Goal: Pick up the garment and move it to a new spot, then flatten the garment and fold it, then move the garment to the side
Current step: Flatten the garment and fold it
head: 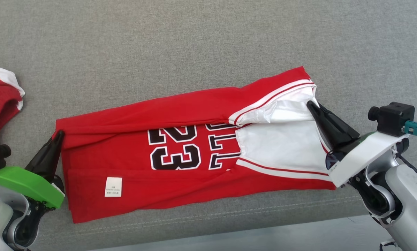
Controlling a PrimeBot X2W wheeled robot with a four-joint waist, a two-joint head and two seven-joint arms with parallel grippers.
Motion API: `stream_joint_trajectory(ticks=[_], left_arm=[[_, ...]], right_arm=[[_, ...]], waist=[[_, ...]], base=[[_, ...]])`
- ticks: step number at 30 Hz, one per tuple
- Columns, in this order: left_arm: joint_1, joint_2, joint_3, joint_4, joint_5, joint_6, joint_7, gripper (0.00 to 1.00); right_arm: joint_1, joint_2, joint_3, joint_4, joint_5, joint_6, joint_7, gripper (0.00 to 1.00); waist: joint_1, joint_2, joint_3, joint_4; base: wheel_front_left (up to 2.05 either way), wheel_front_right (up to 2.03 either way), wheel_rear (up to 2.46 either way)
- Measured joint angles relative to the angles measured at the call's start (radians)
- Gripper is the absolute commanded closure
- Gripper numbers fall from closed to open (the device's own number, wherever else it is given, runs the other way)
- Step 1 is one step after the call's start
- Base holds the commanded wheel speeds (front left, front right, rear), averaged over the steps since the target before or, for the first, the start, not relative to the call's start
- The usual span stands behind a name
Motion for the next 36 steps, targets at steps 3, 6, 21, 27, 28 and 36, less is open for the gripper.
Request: stream_joint_trajectory(ticks=[3,6,21,27,28,36], left_arm=[[0.002,0.001,-0.002,-0.003,0.0,0.0,0.0,1.0],[0.018,0.002,-0.005,-0.004,0.0,0.0,0.0,1.0],[0.054,0.005,-0.012,-0.01,-0.001,0.0,-0.003,1.0],[0.063,0.005,-0.014,-0.01,-0.006,0.0,-0.003,1.0],[0.064,0.005,-0.016,-0.01,-0.007,0.0,-0.003,1.0],[0.077,0.005,-0.024,0.002,-0.006,0.0,-0.003,0.38]], right_arm=[[0.012,-0.004,0.0,0.0,0.0,0.0,0.0,1.0],[0.019,-0.004,0.002,0.0,0.0,-0.001,0.0,1.0],[0.04,-0.01,0.001,-0.005,0.0,-0.008,0.0,1.0],[0.043,-0.011,0.002,-0.007,0.0,-0.009,0.0,0.93],[0.045,-0.011,0.002,-0.007,0.0,-0.01,0.0,0.85],[0.049,-0.012,0.009,-0.006,0.0,-0.01,0.002,0.0]], waist=[[0.0,0.0,-0.003,-0.001],[0.0,0.0,-0.011,-0.001],[0.0,0.0,-0.021,-0.003],[0.0,0.0,-0.021,-0.005],[0.0,0.0,-0.021,-0.005],[0.0,0.0,-0.02,-0.005]], base=[[0.0,0.0,0.0],[0.0,0.0,0.0],[0.0,0.0,0.0],[0.0,0.0,0.0],[0.0,0.0,0.0],[0.0,0.0,0.0]])
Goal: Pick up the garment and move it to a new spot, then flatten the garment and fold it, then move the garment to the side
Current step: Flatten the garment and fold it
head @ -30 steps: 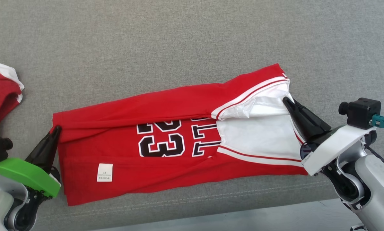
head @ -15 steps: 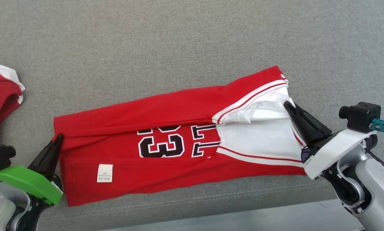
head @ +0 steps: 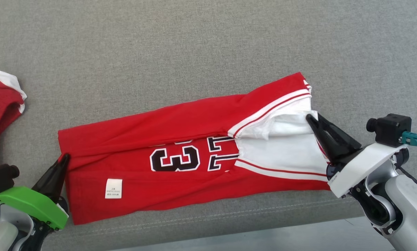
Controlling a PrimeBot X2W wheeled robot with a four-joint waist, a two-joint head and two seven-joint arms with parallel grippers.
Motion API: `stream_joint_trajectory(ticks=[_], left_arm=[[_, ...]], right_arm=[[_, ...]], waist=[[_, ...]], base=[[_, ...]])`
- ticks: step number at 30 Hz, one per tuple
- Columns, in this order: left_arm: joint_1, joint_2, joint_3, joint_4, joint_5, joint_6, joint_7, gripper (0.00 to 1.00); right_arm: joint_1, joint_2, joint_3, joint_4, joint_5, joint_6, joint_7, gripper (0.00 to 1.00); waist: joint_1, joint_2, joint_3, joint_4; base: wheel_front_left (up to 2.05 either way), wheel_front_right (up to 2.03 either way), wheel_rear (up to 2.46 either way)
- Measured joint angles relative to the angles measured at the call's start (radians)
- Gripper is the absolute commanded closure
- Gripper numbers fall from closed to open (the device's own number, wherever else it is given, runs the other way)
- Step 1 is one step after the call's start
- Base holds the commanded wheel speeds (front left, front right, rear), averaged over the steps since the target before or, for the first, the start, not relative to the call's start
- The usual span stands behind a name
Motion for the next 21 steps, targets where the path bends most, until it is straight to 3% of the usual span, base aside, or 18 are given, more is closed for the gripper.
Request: stream_joint_trajectory(ticks=[2,21], left_arm=[[0.0,-0.001,0.0,0.007,0.0,-0.002,0.0,0.01],[0.064,-0.004,0.0,0.028,0.02,-0.003,-0.006,0.0]], right_arm=[[0.0,0.0,0.001,0.005,0.0,0.0,0.0,0.0],[0.053,0.007,0.027,0.034,0.008,0.001,0.007,0.0]], waist=[[0.0,0.0,-0.003,0.0],[0.0,0.0,-0.08,-0.028]], base=[[0.0,0.0,0.0],[0.0,0.0,0.0]])
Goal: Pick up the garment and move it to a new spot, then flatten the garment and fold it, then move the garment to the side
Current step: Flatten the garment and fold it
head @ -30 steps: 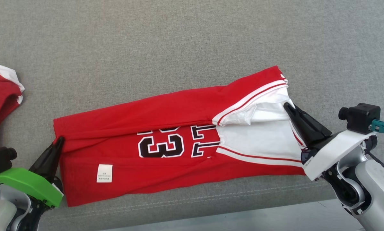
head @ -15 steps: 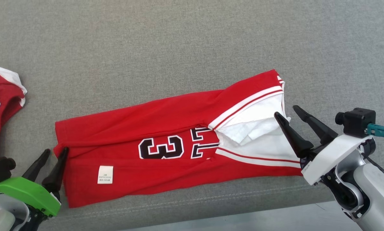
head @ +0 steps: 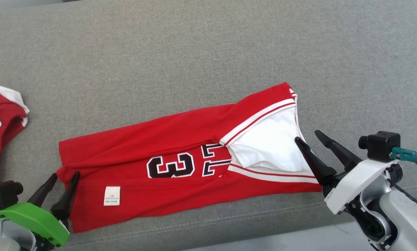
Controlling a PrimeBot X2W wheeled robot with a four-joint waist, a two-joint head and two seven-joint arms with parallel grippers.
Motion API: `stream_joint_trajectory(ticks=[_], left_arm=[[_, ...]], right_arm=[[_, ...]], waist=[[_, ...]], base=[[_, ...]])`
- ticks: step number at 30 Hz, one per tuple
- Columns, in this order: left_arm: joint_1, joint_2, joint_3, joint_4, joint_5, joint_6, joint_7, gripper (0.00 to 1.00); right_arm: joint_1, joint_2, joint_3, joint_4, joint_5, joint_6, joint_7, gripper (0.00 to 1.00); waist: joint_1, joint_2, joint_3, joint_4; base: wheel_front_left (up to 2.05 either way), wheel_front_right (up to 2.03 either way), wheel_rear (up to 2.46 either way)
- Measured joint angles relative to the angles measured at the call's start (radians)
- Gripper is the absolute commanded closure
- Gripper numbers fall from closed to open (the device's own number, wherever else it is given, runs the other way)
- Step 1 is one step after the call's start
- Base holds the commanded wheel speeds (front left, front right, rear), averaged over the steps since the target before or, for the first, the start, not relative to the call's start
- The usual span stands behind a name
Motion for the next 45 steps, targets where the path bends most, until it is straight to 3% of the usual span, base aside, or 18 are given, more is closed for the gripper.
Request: stream_joint_trajectory(ticks=[12,17,26,45], left_arm=[[0.0,0.006,0.044,-0.071,0.012,0.008,0.0,0.0],[0.001,0.017,0.066,-0.072,0.006,0.05,0.0,0.0],[0.037,0.033,0.055,-0.076,0.007,0.081,0.002,0.0],[0.113,-0.026,0.017,-0.083,0.003,0.106,0.002,0.0]], right_arm=[[0.057,0.04,0.013,0.017,0.012,-0.002,-0.035,0.0],[0.062,0.057,0.024,0.02,0.012,-0.002,-0.044,0.0],[0.084,0.061,0.018,0.039,0.013,-0.01,-0.071,0.0],[0.135,0.061,-0.002,0.069,0.026,-0.018,-0.106,0.0]], waist=[[0.0,0.0,-0.034,-0.023],[0.0,0.0,-0.035,-0.044],[0.0,0.0,-0.042,-0.083],[0.0,0.0,-0.094,-0.073]], base=[[0.0,0.0,0.0],[0.0,0.0,0.0],[0.0,0.0,0.0],[0.0,0.0,0.0]])
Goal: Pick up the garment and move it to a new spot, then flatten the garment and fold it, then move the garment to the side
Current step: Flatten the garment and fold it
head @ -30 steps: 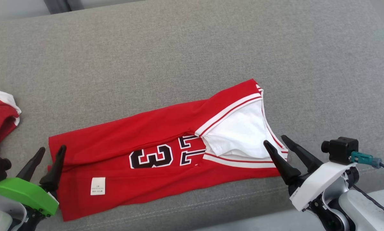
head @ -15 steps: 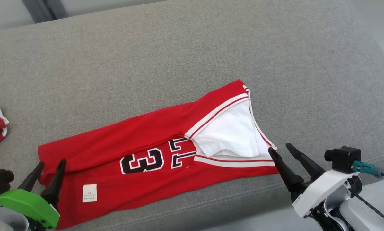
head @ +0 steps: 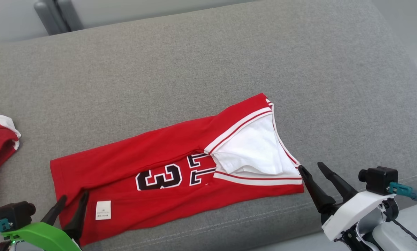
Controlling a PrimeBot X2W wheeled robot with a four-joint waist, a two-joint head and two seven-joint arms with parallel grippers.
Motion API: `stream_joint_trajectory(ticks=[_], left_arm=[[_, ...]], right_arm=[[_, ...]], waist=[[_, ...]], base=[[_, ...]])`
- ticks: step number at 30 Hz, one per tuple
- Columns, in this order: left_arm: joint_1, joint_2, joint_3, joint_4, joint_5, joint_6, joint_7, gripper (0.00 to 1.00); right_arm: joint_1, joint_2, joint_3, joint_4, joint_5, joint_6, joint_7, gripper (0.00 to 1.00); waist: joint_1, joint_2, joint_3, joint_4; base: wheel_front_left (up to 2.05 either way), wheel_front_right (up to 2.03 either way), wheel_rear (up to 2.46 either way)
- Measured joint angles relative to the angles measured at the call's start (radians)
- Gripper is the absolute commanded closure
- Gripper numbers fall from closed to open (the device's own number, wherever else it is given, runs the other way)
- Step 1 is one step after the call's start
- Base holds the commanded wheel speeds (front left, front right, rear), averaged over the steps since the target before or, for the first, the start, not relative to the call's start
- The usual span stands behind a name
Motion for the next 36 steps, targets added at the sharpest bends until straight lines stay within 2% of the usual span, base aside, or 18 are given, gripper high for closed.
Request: stream_joint_trajectory(ticks=[13,20,28,36], left_arm=[[0.049,-0.017,0.016,0.005,0.0,0.021,-0.002,0.0],[0.06,-0.018,0.027,-0.01,0.069,0.049,-0.002,0.0],[0.11,-0.043,0.128,-0.055,0.174,0.095,-0.003,0.0],[0.187,-0.066,0.186,-0.145,0.244,0.108,-0.003,0.0]], right_arm=[[0.012,-0.012,-0.044,0.03,0.034,-0.01,-0.019,0.0],[0.077,-0.025,-0.075,0.047,0.048,-0.024,-0.046,0.0],[0.095,-0.066,-0.121,0.047,0.021,-0.048,-0.075,0.0],[0.105,-0.076,-0.137,0.029,0.013,-0.053,-0.08,0.0]], waist=[[0.0,0.0,-0.051,0.033],[0.0,0.0,-0.097,0.056],[0.0,0.0,-0.139,0.091],[0.0,0.0,-0.136,0.113]], base=[[0.0,0.0,0.0],[0.0,0.0,0.0],[0.0,0.0,0.0],[0.0,0.0,0.0]])
